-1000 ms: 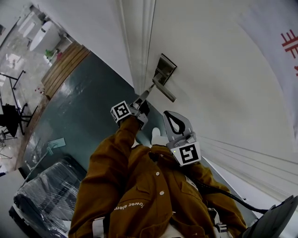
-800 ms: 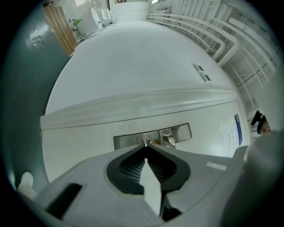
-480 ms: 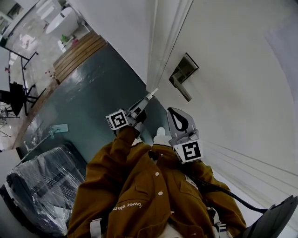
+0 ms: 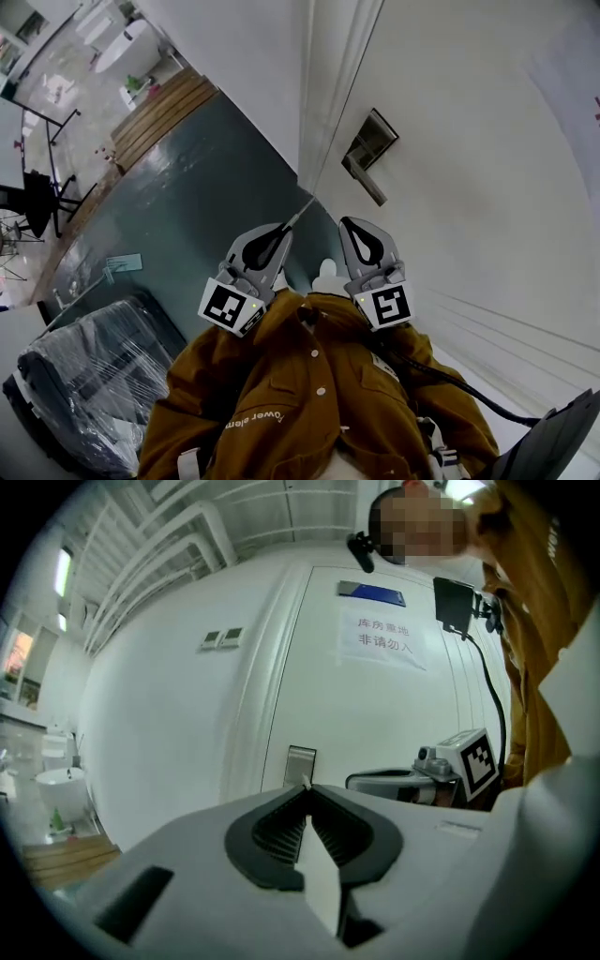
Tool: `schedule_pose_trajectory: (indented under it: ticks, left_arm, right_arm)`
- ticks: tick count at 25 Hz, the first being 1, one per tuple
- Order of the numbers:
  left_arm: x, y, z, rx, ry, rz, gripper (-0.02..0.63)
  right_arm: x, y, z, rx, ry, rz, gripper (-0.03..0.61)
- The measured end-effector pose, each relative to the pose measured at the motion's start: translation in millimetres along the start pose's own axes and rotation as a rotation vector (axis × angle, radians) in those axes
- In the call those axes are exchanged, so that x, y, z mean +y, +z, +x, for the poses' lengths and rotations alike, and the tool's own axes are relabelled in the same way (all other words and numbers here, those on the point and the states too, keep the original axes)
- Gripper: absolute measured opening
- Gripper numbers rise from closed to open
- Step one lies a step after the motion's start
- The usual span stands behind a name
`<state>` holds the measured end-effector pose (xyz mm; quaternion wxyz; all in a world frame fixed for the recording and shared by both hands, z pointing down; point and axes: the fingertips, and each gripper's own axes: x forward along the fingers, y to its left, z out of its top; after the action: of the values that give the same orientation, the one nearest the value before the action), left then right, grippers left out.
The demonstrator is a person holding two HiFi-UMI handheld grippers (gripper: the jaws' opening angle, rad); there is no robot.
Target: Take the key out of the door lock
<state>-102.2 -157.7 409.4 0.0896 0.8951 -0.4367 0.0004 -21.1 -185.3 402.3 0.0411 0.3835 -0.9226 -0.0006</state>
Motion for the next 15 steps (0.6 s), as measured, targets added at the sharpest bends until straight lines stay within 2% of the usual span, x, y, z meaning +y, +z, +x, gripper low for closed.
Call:
schedule_pose_trajectory:
  ticks: [3,6,10,15]
  left_arm:
    - [-13.0,6.6,-7.3,-0.046,0.047,0.032,0.020]
    - [-20.0,4.3,-8.1,-0.060,0.076,0.005,0.020]
    - [-22.5,-11.1,-5.2,-0.017,0.075,-0.006,0.020]
    - [-21.4,-12.1,-5.6,-0.012,0.075,-0.004,0.020]
  right_arm:
    - [5.7,3.0,0.4,-0.023,0.018,-0.001,0.006]
    - [9.1,3.1,-1.2,-0.023,0.029,0.017,0.006]
    - [6.0,0.5,0.0,-0.025,0.039,0.018,0.006]
    - [4.8,3.1,-0.5,-0.029,0.035,0.019,0.006]
